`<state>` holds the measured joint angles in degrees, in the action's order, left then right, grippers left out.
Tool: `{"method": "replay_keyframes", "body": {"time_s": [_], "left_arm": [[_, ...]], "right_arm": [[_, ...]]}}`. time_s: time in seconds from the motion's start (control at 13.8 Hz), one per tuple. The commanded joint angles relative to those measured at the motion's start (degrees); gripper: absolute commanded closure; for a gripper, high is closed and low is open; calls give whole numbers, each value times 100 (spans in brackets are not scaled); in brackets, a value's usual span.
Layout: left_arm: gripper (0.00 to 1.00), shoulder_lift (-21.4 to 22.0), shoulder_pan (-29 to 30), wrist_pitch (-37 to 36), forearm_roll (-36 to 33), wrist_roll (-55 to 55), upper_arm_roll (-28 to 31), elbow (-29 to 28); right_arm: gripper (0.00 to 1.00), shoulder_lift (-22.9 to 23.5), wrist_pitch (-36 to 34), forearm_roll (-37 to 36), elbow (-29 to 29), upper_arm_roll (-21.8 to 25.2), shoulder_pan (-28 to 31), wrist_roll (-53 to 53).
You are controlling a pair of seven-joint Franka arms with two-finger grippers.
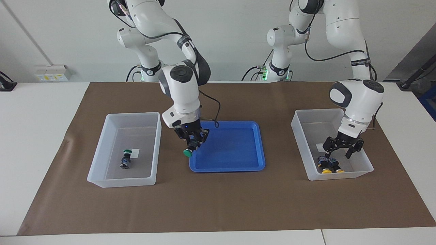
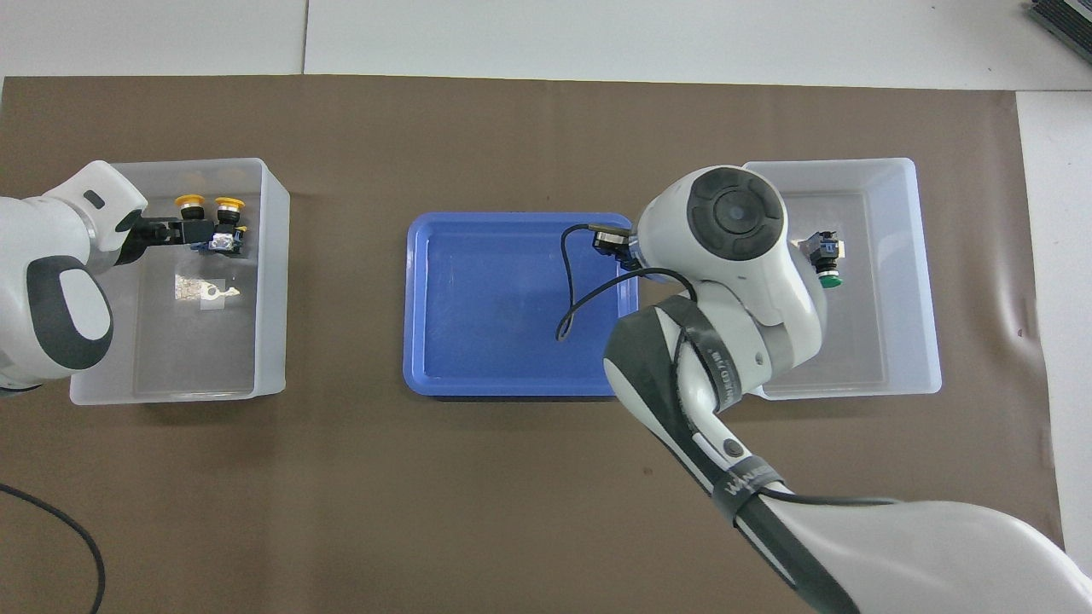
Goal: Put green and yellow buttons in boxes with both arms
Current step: 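Carry the green button over the box nearest the right gripper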
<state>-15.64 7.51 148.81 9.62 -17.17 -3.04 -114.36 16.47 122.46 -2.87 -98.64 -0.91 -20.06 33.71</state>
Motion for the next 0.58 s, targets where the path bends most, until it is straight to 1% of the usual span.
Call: {"method": "replay_keyframes", "body": {"time_s": [0.0,0.14,0.29,0.36,0.51], "left_arm": [[0,631,-47,-834,75,-102,14,-60],[0,965,-205,-1388,5,-58,14,-68],[0,1290,-407,-1740,-214,230,14,-147],[0,1483,-495,-1872,-381,467,5,-208],[0,1826,-715,-2381,-583,819,-3,-235]], "right_arm": [[100,-363,-354,-82,-226,-85,615,-1301],[100,-434,-504,-56,-357,-93,1046,-2276],[100,-617,-391,14,-830,-93,1372,-3322],[100,-705,-364,14,-1085,-93,1513,-3745],[100,-785,-232,14,-1420,-93,1751,-4432]]}}
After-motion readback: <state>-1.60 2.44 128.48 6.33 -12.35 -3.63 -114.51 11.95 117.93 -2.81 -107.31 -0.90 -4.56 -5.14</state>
